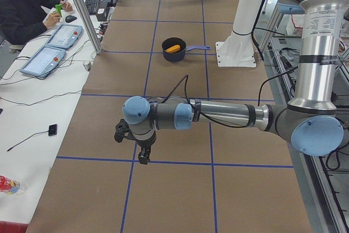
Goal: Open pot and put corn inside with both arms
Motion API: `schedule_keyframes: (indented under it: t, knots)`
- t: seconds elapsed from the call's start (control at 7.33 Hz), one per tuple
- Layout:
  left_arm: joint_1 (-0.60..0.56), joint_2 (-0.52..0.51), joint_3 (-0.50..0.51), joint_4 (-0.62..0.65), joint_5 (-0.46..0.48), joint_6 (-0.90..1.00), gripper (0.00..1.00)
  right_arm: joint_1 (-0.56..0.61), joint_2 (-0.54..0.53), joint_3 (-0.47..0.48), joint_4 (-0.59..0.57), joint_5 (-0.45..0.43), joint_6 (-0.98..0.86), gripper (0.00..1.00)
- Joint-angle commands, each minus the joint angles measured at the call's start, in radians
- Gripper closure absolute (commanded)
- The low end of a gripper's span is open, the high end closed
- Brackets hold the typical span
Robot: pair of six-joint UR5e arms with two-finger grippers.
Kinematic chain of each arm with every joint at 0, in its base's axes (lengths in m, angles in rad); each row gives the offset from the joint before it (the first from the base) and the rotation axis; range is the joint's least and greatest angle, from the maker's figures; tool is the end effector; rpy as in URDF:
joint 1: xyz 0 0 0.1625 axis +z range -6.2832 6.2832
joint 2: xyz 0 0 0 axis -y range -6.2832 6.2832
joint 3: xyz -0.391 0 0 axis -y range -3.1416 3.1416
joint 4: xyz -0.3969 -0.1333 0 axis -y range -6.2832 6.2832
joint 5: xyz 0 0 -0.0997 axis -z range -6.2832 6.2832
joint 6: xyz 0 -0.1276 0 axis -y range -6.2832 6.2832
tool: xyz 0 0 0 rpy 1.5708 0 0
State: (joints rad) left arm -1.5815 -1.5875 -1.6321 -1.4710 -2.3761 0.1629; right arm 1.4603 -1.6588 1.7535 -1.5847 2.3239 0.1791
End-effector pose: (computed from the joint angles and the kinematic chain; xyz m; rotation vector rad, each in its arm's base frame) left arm -0.0466 -0.4995 0.6131 0.0493 0.8047 0.1351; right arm -0.0058 -0.4699 0.5992 -0.0325 -0.7559 0.0349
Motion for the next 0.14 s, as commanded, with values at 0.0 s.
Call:
schedule_keyframes:
  t: [0.0]
  knots:
    - [0.0, 0.001, 0.0, 0.0, 0.002, 0.001, 0.01, 0.0, 0.001, -0.003, 0.0, 0.0, -0.001, 0.0]
